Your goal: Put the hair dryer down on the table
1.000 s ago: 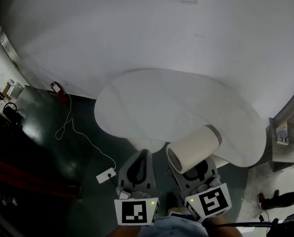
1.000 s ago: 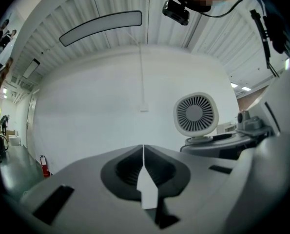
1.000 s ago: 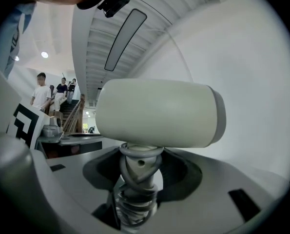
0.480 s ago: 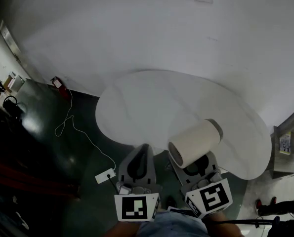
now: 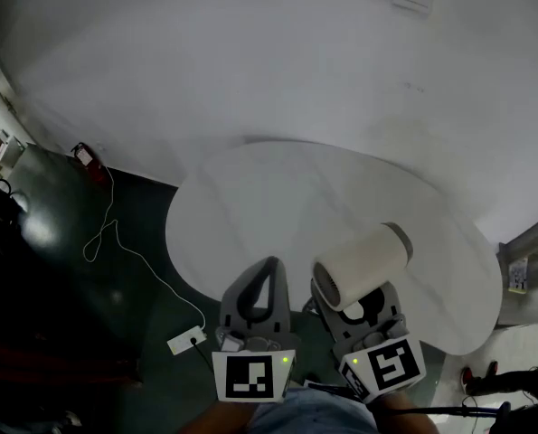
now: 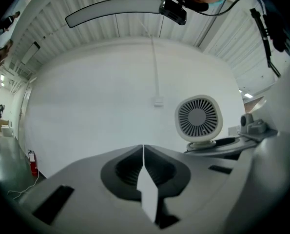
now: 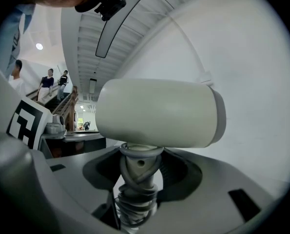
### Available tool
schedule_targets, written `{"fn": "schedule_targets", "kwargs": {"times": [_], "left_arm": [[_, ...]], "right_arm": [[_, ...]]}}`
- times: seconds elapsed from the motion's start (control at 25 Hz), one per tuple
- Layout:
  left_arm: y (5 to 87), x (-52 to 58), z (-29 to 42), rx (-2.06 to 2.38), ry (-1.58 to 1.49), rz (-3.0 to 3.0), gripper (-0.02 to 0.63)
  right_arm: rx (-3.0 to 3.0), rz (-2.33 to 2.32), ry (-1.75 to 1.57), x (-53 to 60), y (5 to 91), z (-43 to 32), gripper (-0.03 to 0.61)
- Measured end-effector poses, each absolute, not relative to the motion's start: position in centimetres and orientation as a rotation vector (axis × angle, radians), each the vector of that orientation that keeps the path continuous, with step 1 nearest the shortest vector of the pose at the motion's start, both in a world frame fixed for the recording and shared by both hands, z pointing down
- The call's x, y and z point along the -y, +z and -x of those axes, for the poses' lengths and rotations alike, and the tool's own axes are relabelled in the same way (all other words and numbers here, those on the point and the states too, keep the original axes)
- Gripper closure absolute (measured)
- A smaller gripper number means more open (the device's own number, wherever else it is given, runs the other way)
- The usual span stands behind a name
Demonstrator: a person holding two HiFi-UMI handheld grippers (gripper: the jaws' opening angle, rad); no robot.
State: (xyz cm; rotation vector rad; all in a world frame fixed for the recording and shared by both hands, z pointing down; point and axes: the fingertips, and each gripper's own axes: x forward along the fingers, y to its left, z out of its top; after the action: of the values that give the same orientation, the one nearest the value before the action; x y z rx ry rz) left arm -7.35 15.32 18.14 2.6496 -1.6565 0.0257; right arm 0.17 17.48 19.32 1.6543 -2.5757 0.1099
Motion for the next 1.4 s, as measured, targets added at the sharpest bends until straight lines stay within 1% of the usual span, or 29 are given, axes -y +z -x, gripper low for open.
{"fn": "schedule_targets", "kwargs": {"times": [0.48, 0.72, 1.08, 1.4], "left_arm": [[15.9, -3.7, 8.5, 1.513, -0.019, -2.768, 0.601], [15.9, -1.6, 7.4, 1.437, -0.031, -2.798, 0.601], [18.7, 1.5, 2.6, 1.334, 0.078, -2.789, 0.601], [22.7, 5.5, 1.2, 1.360, 0.173, -2.708, 0.601]], "right_arm": [[2.470, -1.847, 0.015, -6.4, 16.2, 0.4, 0.360], [2.423, -1.887, 0.017, -4.4, 16.0, -0.1, 0.360], [2.383, -1.829, 0.121, -0.9, 19.2, -3.2, 0.360], [2.352, -1.767, 0.303, 3.0, 24.3, -5.5, 0.360]]}}
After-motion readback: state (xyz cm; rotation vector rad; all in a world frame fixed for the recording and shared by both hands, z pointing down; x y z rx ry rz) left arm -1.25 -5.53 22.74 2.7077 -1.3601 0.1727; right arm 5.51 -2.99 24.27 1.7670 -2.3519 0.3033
